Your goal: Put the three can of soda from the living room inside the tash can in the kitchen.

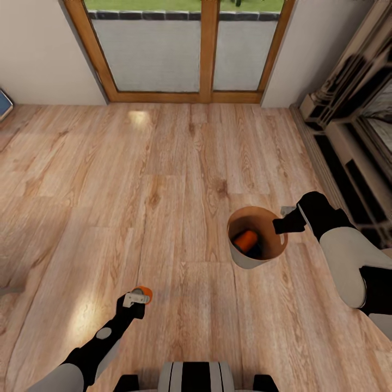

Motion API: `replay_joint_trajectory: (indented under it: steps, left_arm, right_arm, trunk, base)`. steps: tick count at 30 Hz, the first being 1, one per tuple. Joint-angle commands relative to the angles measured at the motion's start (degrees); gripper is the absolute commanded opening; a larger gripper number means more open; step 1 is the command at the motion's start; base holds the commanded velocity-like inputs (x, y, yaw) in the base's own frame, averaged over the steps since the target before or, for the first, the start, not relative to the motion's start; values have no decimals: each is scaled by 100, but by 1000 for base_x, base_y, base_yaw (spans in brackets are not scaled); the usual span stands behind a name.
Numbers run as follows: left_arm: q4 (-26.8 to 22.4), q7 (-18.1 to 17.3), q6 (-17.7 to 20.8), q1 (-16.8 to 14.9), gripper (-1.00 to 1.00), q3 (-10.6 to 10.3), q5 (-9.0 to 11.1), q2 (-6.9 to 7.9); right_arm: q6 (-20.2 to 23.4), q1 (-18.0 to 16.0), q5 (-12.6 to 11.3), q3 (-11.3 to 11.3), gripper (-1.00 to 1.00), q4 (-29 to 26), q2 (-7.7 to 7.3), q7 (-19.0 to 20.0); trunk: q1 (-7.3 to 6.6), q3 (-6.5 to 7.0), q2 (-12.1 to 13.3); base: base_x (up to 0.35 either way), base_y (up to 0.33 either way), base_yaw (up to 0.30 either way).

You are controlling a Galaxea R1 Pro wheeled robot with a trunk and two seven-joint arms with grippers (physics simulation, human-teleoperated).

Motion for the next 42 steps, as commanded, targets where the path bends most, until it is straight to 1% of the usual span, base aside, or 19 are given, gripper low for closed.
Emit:
replay_joint_trajectory:
  steps: [1, 5, 8, 12, 14, 16, 18, 19, 20, 23, 24, 25, 27, 29, 32, 35, 36, 38, 42]
  left_arm:
    - [-9, -57, 24, 0, -100, 5, 7, 9]
    - [-290, -551, 558, -10, -100, 59, 48, 42]
    - [-1237, -900, 1392, -30, -100, 295, 113, 260]
    - [-2935, -1245, 3045, -44, -100, 1088, 349, 705]
    - [-3384, -1355, 3530, -60, -100, 1219, 374, 787]
    - [-4407, -1519, 4791, -286, -100, 1375, 427, 1035]
    - [-4976, -1738, 5851, -698, -100, 1424, 456, 1205]
    - [-5063, -1835, 6103, -848, -100, 1429, 457, 1232]
    - [-5254, -2485, 7232, -1837, -100, 1442, 428, 1317]
    - [-5132, -2851, 7828, -2866, -100, 1424, 415, 1343]
    - [-4835, -2958, 7850, -3415, -100, 1371, 420, 1337]
    - [-4693, -2998, 7850, -3596, -100, 1333, 422, 1327]
    - [-4214, -3167, 7850, -4168, -100, 1109, 425, 1299]
    - [-3693, -3526, 7850, -4782, -100, 682, 428, 1184]
    - [-3033, -4040, 7850, -5369, -100, -47, 411, 759]
    - [-2875, -4137, 7850, -5470, -100, -506, 402, 598]
    - [-2818, -4174, 7850, -5510, -100, -929, 403, 517]
    - [-2766, -4206, 7850, -5544, -100, -1519, 411, 402]
    - [-2661, -4200, 7850, -5535, -100, -2142, 385, 54]
  right_arm:
    - [32, 0, -111, -12, -100, 5, 2, 39]
    - [32, 26, -115, -17, -100, 11, 3, 42]
    - [32, 72, -120, -15, -100, 17, 7, 49]
    - [32, 122, -117, -10, -100, 34, 20, 64]
    - [32, 149, -116, -10, -100, 35, 34, 63]
    - [32, 232, -116, -11, -100, 33, 55, 51]
    - [32, 276, -116, -11, -100, 49, 62, 38]
    - [32, 283, -116, -9, -100, 54, 68, 35]
    - [32, 301, -101, -9, -100, 67, 160, 23]
    - [32, 307, -103, 7, -100, 90, 282, 45]
    - [32, 308, -108, 8, -100, 114, 424, 78]
    - [32, 309, -107, 11, -100, 132, 473, 87]
    - [32, 309, -107, 29, -100, 212, 596, 102]
    - [32, 307, -107, 43, -100, 276, 687, 107]
    - [32, 301, -105, 60, -100, 323, 848, 111]
    - [32, 295, -99, 64, -100, 330, 922, 109]
    - [32, 291, -90, 65, -100, 334, 973, 106]
    - [32, 280, -81, 67, -100, 336, 1047, 94]
    - [32, 214, -68, 68, -100, 337, 1240, 66]
  trunk:
    - [-23, 19, 42]
    - [-110, 90, 202]
    - [-176, 144, 322]
    - [-264, 216, 483]
    - [-308, 252, 563]
    - [-352, 288, 643]
    - [-396, 324, 723]
    - [-418, 342, 763]
    - [-440, 360, 804]
    - [-506, 414, 924]
    - [-528, 432, 964]
    - [-550, 450, 1004]
    - [-594, 485, 1084]
    - [-638, 521, 1165]
    - [-704, 575, 1285]
    - [-769, 629, 1405]
    - [-791, 647, 1445]
    - [-835, 683, 1525]
    - [-923, 755, 1686]
  base:
    - [0, 0, 0]
    - [0, 0, 0]
    - [0, 0, 0]
    - [0, 0, 0]
    - [0, 0, 0]
    - [0, 0, 0]
    - [0, 0, 0]
    - [0, 0, 0]
    - [0, 0, 0]
    - [0, 0, 0]
    - [0, 0, 0]
    - [0, 0, 0]
    - [0, 0, 0]
    - [0, 0, 0]
    - [0, 0, 0]
    - [0, 0, 0]
    - [0, 0, 0]
    - [0, 0, 0]
    - [0, 0, 0]
